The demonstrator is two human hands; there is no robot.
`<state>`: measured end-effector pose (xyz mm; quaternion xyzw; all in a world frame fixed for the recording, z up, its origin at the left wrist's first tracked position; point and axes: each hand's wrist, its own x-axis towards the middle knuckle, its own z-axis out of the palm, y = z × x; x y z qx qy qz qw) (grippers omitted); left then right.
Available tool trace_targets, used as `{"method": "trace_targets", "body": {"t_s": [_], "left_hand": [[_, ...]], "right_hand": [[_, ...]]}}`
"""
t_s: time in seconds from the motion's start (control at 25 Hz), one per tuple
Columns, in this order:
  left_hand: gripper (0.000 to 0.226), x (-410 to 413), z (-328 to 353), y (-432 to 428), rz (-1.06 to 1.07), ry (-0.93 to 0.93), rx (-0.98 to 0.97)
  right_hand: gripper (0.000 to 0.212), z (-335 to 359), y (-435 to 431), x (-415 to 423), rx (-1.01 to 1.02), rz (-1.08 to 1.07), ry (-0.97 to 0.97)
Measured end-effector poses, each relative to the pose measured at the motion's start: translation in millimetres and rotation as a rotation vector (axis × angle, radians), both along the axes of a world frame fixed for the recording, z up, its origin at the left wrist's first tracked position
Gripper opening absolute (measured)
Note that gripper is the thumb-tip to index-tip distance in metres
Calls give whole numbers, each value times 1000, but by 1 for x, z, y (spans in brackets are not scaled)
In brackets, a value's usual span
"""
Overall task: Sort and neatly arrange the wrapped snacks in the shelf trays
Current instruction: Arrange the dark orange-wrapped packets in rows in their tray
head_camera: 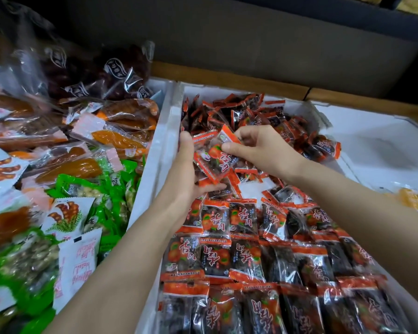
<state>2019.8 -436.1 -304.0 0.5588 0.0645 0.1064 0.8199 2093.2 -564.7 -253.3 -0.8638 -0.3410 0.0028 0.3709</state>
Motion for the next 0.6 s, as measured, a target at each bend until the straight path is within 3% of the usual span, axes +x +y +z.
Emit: {"method": "trace_targets", "body": {"t_s": [0.12, 0.2, 0.24, 0.32, 0.44, 0.48, 0.6], "left_hand": [[34, -3, -2, -1, 119, -90, 163], [31, -2, -4, 1, 230, -131, 181], [31, -3, -4, 2, 257, -135, 191], [31, -3, -4, 0, 257, -150, 221], [32, -2, -5, -3, 252, -169, 248], [32, -1, -6, -2, 265, -164, 259], [36, 1, -9, 0, 315, -136, 308]], "right_hand": [[24, 0, 3, 1, 75, 57, 67], [15, -10, 4, 6, 194, -48, 50], [21, -20, 2, 13, 172, -167, 25], [45, -44, -2, 23, -82, -351, 98], [74, -74, 5, 23, -286, -358, 302], [67, -79, 10, 22, -266, -349, 291], [19, -79, 19, 24, -143, -336, 265]]}}
